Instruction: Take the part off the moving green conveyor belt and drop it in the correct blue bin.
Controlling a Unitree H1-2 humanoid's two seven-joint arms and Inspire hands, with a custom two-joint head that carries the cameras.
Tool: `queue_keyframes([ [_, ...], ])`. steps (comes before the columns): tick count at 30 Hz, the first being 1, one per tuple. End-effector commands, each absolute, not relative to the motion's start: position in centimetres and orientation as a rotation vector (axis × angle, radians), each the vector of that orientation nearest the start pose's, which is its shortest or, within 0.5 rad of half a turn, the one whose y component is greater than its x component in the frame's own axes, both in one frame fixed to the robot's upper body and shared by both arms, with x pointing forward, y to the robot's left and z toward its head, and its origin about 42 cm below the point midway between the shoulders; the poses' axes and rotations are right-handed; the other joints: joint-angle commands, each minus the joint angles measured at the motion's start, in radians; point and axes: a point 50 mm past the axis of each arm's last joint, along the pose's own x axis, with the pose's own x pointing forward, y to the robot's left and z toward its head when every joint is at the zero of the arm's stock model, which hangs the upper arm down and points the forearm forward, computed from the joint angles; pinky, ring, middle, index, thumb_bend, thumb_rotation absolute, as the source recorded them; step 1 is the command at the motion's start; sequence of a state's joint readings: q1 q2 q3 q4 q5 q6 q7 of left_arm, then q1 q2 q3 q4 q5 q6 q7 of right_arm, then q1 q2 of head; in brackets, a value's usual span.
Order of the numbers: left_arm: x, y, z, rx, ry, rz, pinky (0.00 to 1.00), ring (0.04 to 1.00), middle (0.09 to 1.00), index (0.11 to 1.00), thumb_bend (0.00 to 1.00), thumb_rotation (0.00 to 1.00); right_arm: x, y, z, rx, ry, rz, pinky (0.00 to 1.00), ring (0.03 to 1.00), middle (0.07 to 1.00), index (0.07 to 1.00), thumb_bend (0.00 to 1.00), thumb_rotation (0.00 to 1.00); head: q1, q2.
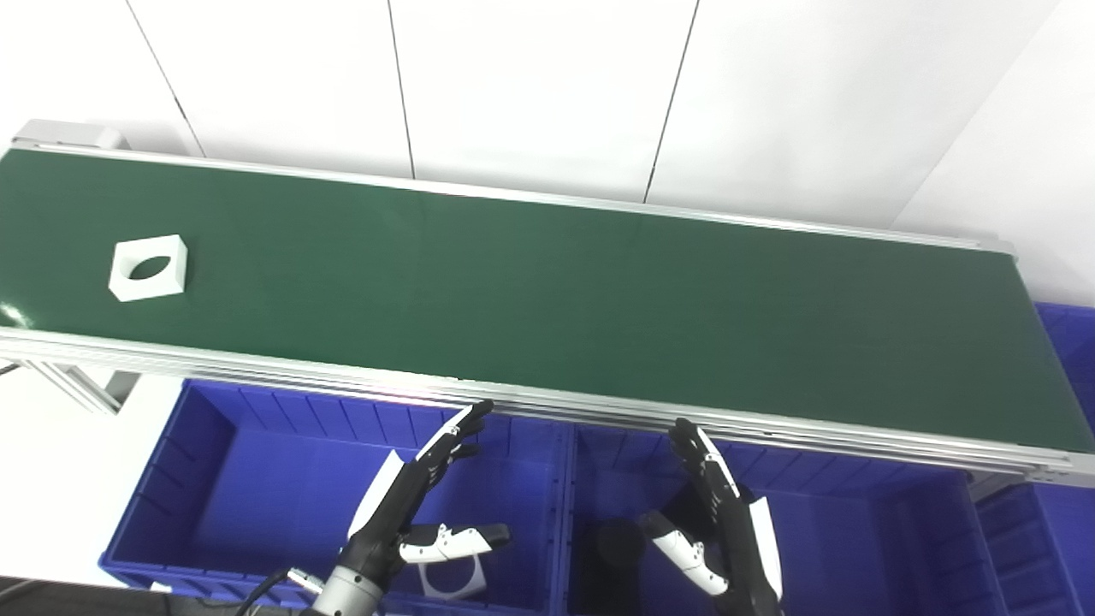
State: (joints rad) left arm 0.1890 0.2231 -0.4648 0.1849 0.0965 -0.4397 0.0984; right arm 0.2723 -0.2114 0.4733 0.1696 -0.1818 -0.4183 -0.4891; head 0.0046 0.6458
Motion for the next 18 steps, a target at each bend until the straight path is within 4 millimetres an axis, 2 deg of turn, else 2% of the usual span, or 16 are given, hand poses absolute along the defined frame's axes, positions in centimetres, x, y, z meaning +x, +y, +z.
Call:
queue_keyframes([
  [1, 18.3, 17.6, 2.7, 0.193, -0.107, -0.384, 0.86, 0.928, 0.951, 0.916, 0.77, 0.51, 14.9, -19.3, 2.0, -0.215, -0.087, 0.033, 0.88, 0.882, 0.883, 0.909, 0.74, 0.73, 0.039, -0.021],
  [3, 18.2, 17.3, 2.5, 0.194, -0.104, -0.388, 0.85, 0.923, 0.946, 0.914, 0.77, 0.51, 14.7, -19.5, 1.9, -0.213, -0.079, 0.034, 0.89, 0.897, 0.899, 0.916, 0.75, 0.75, 0.083, -0.046],
  [4, 18.1, 17.1, 2.4, 0.198, -0.102, -0.392, 0.85, 0.922, 0.944, 0.914, 0.78, 0.52, 14.6, -19.6, 1.8, -0.219, -0.076, 0.033, 0.89, 0.901, 0.903, 0.919, 0.75, 0.76, 0.120, -0.071],
  [5, 18.1, 17.0, 2.3, 0.204, -0.102, -0.394, 0.85, 0.920, 0.943, 0.913, 0.78, 0.52, 14.6, -19.7, 1.8, -0.221, -0.074, 0.033, 0.88, 0.900, 0.903, 0.920, 0.73, 0.76, 0.120, -0.071],
  [6, 18.1, 16.8, 2.2, 0.209, -0.101, -0.396, 0.85, 0.916, 0.941, 0.911, 0.79, 0.52, 14.5, -19.8, 1.7, -0.219, -0.067, 0.035, 0.89, 0.901, 0.900, 0.920, 0.71, 0.74, 0.158, -0.097],
  [7, 18.0, 16.7, 2.1, 0.213, -0.101, -0.396, 0.84, 0.913, 0.939, 0.908, 0.79, 0.52, 14.5, -19.9, 1.6, -0.218, -0.063, 0.036, 0.90, 0.910, 0.902, 0.924, 0.69, 0.73, 0.158, -0.097],
  [8, 18.1, 16.5, 2.0, 0.217, -0.100, -0.397, 0.84, 0.911, 0.938, 0.907, 0.79, 0.52, 14.4, -20.0, 1.4, -0.219, -0.054, 0.034, 0.91, 0.913, 0.903, 0.925, 0.69, 0.73, 0.198, -0.126],
  [9, 18.1, 16.4, 1.9, 0.221, -0.099, -0.397, 0.83, 0.905, 0.933, 0.901, 0.80, 0.52, 14.3, -20.1, 1.3, -0.221, -0.048, 0.031, 0.91, 0.918, 0.909, 0.929, 0.71, 0.75, 0.198, -0.126],
  [10, 18.1, 16.3, 1.8, 0.223, -0.097, -0.395, 0.82, 0.903, 0.931, 0.898, 0.80, 0.52, 14.3, -20.2, 1.1, -0.221, -0.042, 0.032, 0.91, 0.919, 0.910, 0.931, 0.72, 0.76, 0.227, -0.148],
  [14, 18.2, 15.9, 1.5, 0.238, -0.100, -0.389, 0.78, 0.871, 0.909, 0.871, 0.83, 0.51, 14.2, -20.3, 0.7, -0.217, -0.021, 0.033, 0.95, 0.929, 0.935, 0.952, 0.68, 0.77, 0.265, -0.182],
  [18, 18.3, 15.9, 1.3, 0.262, -0.111, -0.383, 0.76, 0.857, 0.897, 0.854, 0.85, 0.52, 14.2, -20.2, 0.5, -0.228, -0.023, 0.026, 0.98, 0.937, 0.932, 0.964, 0.66, 0.80, 0.260, -0.202],
])
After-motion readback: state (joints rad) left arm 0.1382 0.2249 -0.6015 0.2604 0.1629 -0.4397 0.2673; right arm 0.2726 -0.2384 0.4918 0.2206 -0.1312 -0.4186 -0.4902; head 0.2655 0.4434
